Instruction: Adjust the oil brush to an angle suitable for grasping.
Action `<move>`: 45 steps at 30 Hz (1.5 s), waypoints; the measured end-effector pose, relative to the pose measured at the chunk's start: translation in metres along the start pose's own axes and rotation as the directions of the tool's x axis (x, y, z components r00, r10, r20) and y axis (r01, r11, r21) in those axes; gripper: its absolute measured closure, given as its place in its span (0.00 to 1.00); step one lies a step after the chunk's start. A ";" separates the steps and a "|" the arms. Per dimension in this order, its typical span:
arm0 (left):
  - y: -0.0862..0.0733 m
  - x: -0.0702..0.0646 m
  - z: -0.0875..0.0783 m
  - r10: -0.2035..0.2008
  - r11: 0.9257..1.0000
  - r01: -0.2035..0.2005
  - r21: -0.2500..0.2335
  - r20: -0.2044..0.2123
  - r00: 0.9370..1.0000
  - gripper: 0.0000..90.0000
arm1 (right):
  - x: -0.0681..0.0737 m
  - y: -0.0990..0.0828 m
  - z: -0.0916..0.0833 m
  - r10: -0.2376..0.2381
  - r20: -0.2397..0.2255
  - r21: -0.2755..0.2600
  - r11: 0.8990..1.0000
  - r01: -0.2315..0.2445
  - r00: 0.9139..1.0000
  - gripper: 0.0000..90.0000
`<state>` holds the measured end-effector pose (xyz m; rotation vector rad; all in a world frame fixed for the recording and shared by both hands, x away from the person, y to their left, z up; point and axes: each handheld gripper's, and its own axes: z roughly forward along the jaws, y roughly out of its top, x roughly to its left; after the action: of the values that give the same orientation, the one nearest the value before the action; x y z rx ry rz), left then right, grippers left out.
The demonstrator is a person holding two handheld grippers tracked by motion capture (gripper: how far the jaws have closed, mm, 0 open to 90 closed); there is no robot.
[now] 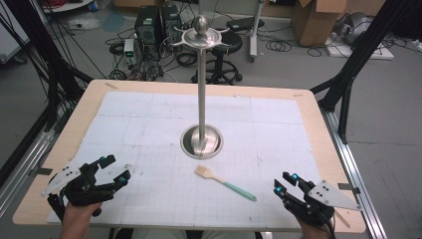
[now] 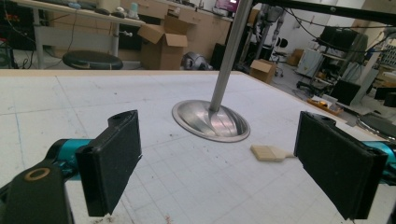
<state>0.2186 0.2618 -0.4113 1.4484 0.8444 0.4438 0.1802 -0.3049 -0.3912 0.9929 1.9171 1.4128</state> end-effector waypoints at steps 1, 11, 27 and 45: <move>0.000 0.000 0.001 0.002 1.000 -0.002 0.003 0.003 1.000 0.17 | 0.001 0.000 0.005 -0.002 -0.025 0.019 1.000 0.002 1.000 0.74; -0.001 0.000 0.002 0.001 1.000 -0.001 0.011 0.009 1.000 0.17 | 0.013 0.000 0.020 -0.028 -0.145 0.080 0.996 0.040 0.989 0.99; -0.002 0.002 0.002 -0.008 1.000 0.008 0.014 0.009 1.000 0.17 | 0.049 -0.017 0.074 -0.155 -0.354 0.350 0.893 0.284 0.922 0.99; -0.003 0.004 0.001 -0.020 1.000 0.020 0.011 0.004 1.000 0.17 | 0.023 -0.025 0.085 -0.062 -0.229 0.462 0.871 0.165 0.972 0.99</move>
<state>0.2212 0.2642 -0.4151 1.4492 0.8590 0.4216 0.2277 -0.2442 -0.4398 0.9498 2.5159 1.0211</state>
